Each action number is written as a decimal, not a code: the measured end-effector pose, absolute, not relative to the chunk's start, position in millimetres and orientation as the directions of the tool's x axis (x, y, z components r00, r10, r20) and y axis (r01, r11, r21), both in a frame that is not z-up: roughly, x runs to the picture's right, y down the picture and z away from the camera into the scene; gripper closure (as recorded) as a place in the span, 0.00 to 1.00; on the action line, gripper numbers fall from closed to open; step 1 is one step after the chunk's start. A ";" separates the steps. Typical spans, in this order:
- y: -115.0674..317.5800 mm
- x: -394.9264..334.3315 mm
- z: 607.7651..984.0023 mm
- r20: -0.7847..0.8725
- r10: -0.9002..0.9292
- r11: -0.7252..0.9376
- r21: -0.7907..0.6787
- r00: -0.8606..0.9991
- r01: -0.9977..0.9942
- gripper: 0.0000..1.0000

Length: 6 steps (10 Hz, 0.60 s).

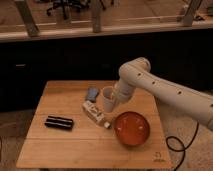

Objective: Place the ceramic cup in the ceramic bowl

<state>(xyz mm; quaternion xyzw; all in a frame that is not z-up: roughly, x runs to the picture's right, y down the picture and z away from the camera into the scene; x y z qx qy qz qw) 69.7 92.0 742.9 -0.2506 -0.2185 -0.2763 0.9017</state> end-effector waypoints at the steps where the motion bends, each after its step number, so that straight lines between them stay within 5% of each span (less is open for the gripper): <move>1: 95.3 78.8 741.2 0.529 -0.376 0.729 -0.337 0.761 0.595 0.97; 6: 118.3 115.5 736.0 0.507 -0.311 0.762 -0.371 0.804 0.530 0.97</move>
